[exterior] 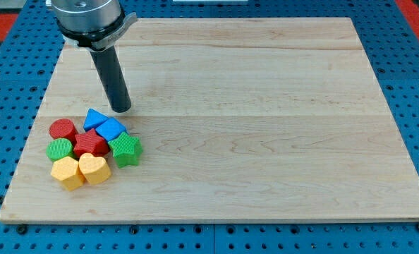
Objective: Push the group of blocks up a bit
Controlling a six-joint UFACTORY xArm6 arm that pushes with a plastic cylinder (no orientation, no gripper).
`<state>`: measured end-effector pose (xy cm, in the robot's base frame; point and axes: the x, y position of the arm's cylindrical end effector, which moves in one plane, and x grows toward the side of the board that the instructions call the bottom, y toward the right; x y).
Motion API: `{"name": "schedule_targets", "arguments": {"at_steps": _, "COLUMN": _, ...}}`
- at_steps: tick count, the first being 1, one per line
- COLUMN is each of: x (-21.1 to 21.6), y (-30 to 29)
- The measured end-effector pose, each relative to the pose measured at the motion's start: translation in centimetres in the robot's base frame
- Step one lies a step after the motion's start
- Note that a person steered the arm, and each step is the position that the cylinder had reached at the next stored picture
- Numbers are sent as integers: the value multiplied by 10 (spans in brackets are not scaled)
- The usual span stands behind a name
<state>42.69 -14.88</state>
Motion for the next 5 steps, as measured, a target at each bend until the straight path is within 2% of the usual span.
{"name": "schedule_targets", "arguments": {"at_steps": 1, "x": 0, "y": 0}}
{"name": "schedule_targets", "arguments": {"at_steps": 3, "x": -27, "y": -9}}
{"name": "schedule_targets", "arguments": {"at_steps": 4, "x": 1, "y": 73}}
{"name": "schedule_targets", "arguments": {"at_steps": 5, "x": 73, "y": 148}}
